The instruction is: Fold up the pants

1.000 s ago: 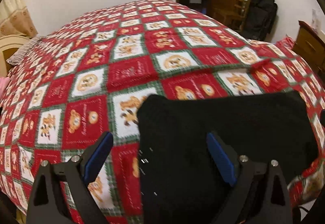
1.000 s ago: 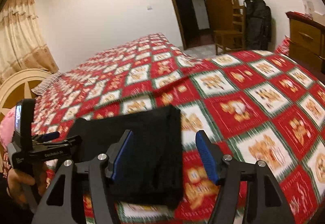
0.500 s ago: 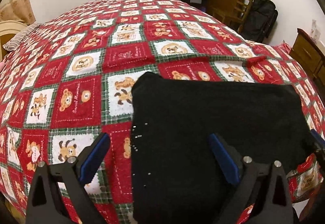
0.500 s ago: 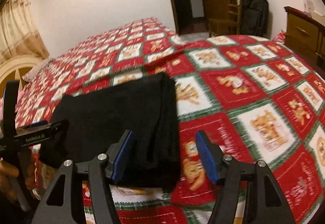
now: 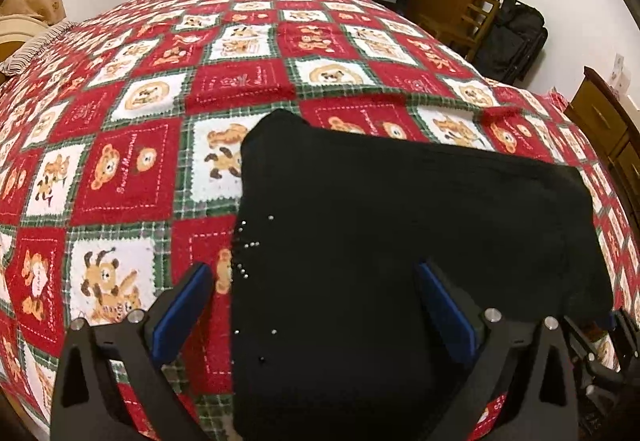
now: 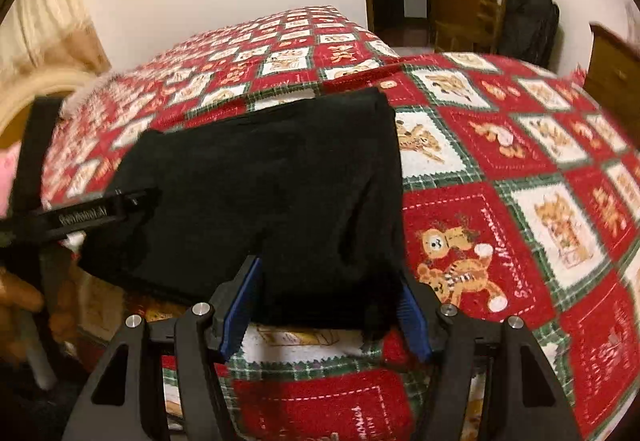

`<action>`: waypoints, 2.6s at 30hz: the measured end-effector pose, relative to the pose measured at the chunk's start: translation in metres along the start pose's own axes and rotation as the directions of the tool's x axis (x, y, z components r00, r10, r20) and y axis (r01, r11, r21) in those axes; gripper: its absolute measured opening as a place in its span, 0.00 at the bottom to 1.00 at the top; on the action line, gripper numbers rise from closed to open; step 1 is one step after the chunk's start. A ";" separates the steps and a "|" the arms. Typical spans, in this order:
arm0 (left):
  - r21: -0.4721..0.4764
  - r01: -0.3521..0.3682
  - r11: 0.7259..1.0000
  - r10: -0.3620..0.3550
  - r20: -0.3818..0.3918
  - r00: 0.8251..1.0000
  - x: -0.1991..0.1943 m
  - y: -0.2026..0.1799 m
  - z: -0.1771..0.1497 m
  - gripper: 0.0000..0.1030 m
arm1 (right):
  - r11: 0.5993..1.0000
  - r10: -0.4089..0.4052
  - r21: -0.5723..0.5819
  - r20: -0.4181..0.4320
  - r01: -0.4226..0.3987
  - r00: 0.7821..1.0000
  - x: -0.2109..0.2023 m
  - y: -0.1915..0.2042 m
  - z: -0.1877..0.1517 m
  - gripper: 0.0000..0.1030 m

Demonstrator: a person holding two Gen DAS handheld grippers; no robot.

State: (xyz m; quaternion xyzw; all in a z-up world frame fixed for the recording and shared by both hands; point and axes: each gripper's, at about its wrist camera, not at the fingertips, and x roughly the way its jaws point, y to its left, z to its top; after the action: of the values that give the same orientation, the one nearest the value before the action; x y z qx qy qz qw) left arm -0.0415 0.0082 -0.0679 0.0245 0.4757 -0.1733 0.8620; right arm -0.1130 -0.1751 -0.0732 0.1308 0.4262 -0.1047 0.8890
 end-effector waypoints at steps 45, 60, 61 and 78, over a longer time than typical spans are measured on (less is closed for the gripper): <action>0.025 0.054 0.998 -0.055 0.033 0.998 -0.014 -0.001 0.003 0.63 | 0.994 0.102 0.035 0.059 -0.104 0.993 -0.006 -0.003 0.002 0.25; 0.011 0.136 0.991 -0.136 0.008 0.991 -0.002 -0.001 0.006 0.57 | 0.896 0.322 0.324 -0.003 -0.304 0.947 -0.008 -0.038 -0.018 0.58; 0.008 0.138 0.990 -0.139 0.008 0.990 -0.002 -0.001 0.006 0.57 | 0.892 0.324 0.334 0.000 -0.305 0.946 -0.005 -0.037 -0.016 0.58; -0.030 0.159 0.987 -0.158 0.017 0.987 0.002 0.004 0.012 0.47 | 0.636 0.391 0.675 0.136 -0.374 0.910 0.036 -0.065 -0.013 0.27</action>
State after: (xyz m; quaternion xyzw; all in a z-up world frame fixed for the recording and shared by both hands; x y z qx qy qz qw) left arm -0.0299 0.0089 -0.0637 -0.0283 0.4726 -0.2339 0.8492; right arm -0.1195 -0.2353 -0.1183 0.5389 0.3290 -0.0632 0.7729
